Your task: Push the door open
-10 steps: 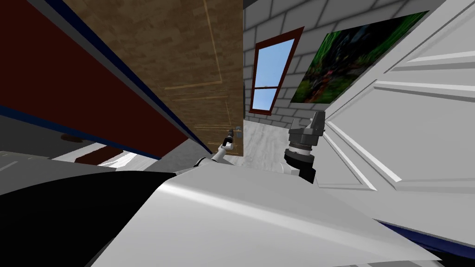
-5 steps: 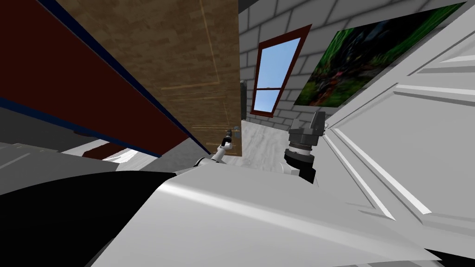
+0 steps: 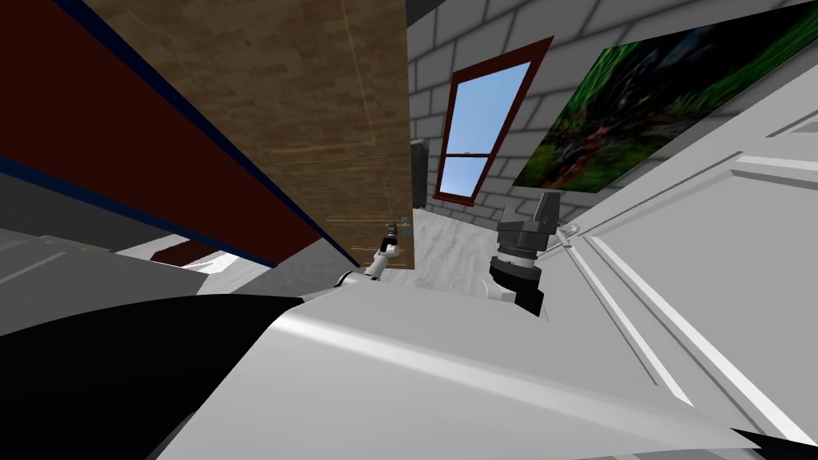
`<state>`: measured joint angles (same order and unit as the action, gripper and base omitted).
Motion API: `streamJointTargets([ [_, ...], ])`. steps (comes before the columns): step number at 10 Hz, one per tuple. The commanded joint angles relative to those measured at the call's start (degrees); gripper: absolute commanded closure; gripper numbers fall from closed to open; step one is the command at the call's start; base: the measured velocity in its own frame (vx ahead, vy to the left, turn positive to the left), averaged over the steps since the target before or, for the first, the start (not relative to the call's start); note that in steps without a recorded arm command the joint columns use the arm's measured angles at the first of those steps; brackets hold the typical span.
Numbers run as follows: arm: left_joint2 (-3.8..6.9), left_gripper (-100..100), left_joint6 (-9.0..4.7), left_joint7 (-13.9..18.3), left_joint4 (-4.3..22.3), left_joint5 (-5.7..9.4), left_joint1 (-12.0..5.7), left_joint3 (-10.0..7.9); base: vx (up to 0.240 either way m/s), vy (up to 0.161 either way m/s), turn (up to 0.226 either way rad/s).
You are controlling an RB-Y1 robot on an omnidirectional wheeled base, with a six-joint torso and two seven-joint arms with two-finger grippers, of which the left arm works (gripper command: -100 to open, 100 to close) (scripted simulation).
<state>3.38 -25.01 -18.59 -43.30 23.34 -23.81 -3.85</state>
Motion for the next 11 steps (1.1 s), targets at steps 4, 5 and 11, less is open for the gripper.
streamJointTargets([
  [4,0.84,100,-0.32,-0.58,0.13,0.69,0.0,-1.47,0.122,-0.04,0.045],
  [5,0.94,100,-0.35,-0.68,0.15,0.8,0.01,-1.68,0.148,-0.036,0.029],
  [11,2.3,100,-0.76,-2.27,0.45,2.48,0.18,-4.98,0.183,-0.063,0.047],
])
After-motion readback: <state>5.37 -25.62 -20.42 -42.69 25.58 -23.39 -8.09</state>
